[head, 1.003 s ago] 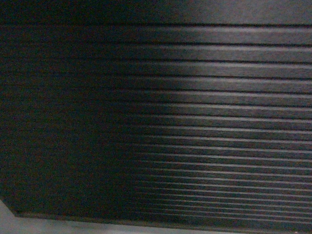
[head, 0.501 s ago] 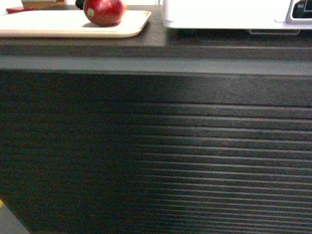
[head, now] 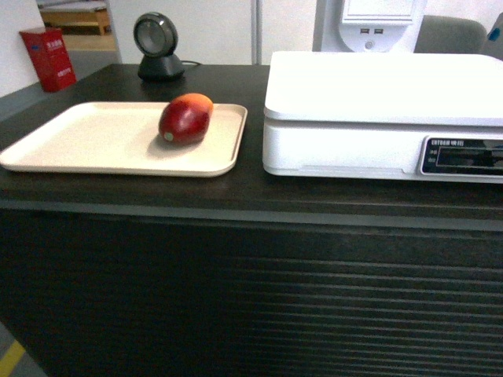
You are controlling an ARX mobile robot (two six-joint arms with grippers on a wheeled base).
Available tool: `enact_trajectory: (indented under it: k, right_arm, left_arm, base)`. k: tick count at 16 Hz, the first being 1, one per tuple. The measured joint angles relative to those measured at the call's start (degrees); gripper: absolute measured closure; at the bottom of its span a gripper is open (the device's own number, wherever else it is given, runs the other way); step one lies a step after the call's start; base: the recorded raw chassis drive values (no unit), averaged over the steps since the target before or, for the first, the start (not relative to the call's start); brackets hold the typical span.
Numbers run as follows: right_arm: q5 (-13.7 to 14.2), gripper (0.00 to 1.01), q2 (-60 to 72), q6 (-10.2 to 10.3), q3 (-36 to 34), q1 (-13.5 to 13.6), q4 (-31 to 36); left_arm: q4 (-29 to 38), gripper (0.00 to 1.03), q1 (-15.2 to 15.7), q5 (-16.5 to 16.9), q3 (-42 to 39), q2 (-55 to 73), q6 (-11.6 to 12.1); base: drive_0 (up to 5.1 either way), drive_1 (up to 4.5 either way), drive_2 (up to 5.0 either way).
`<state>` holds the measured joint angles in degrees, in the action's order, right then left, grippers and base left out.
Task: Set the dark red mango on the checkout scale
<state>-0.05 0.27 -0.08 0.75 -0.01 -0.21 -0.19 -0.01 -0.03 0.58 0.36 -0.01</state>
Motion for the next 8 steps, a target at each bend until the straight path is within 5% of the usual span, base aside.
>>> enact_trajectory:
  k: [8]
  right_arm:
    - [0.0, 0.03, 0.0, 0.0, 0.0, 0.0, -0.1]
  left_arm:
    - [-0.2, 0.05, 0.0, 0.0, 0.0, 0.0, 0.0]
  base:
    - [0.0, 0.00, 0.0]
